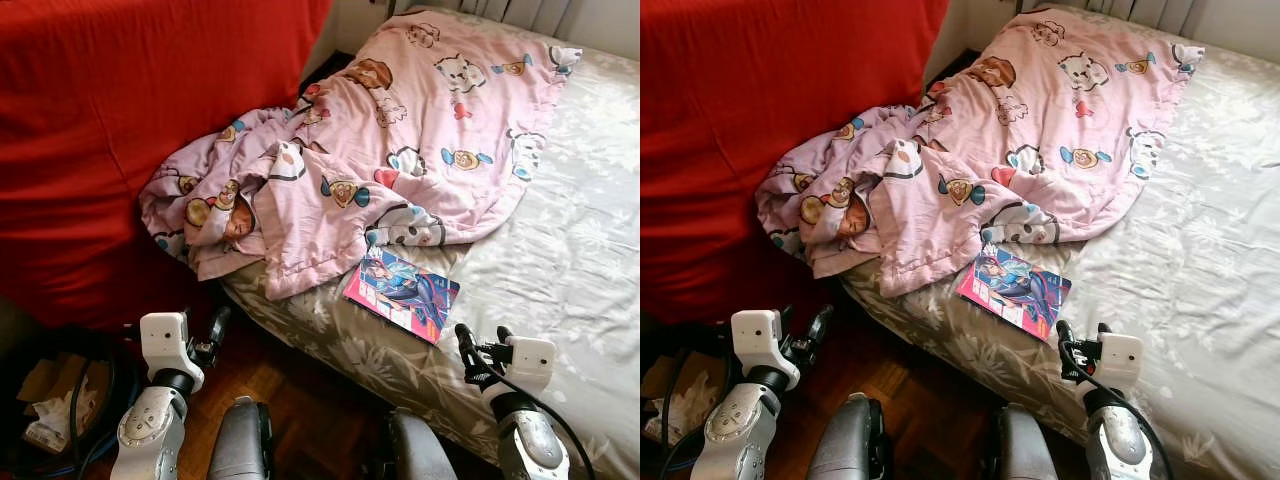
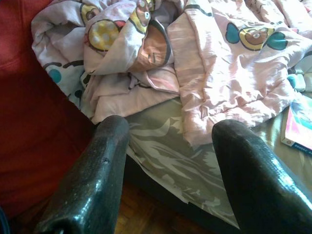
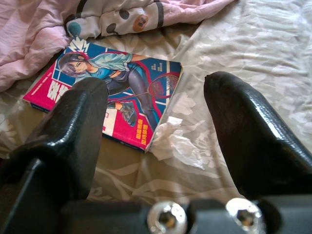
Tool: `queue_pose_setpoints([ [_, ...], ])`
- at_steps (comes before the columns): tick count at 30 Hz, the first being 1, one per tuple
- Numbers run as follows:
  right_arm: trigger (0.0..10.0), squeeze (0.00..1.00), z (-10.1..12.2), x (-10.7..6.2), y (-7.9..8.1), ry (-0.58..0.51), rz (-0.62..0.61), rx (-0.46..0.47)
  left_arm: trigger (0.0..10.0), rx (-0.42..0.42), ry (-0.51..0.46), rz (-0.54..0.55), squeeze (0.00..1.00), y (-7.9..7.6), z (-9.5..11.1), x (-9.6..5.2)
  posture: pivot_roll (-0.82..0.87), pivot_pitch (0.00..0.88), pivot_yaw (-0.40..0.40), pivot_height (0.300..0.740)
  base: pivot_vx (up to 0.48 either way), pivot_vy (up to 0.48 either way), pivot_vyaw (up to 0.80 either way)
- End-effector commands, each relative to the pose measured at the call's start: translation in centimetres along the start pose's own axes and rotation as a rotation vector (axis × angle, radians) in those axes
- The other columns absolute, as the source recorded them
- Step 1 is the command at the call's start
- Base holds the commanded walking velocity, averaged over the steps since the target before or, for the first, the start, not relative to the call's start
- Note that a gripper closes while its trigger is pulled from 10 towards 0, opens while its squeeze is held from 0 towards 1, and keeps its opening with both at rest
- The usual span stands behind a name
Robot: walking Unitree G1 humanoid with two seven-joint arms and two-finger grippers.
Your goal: Clean up the room
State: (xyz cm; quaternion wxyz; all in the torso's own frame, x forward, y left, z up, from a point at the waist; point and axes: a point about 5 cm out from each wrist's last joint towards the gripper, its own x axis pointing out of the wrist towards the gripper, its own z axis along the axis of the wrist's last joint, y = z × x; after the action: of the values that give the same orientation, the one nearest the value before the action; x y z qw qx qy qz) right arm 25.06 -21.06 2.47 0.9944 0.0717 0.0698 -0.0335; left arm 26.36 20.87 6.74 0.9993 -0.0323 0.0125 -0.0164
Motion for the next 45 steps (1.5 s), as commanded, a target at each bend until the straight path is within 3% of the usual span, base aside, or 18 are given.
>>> queue_pose_setpoints([
  [1,10.0,0.0,-0.75,-0.36,-0.14,0.027,-0.012,0.008,10.0,0.014,0.018,-0.005,0.0,-0.01,-0.2,-0.24,0.01,0.223,-0.008,0.623,0.0,0.0,0.0],
  [23,10.0,0.0,-0.66,-0.15,-0.36,0.025,-0.029,-0.003,10.0,0.015,0.034,-0.009,0.0,-0.34,-0.48,-0.43,0.01,0.22,-0.011,0.623,0.011,0.0,0.0],
  [45,10.0,0.0,-1.24,0.03,-0.45,0.069,-0.061,-0.002,10.0,0.022,0.03,-0.015,0.0,-0.42,-0.46,-0.61,0.02,0.227,-0.013,0.623,0.252,0.0,-0.03],
])
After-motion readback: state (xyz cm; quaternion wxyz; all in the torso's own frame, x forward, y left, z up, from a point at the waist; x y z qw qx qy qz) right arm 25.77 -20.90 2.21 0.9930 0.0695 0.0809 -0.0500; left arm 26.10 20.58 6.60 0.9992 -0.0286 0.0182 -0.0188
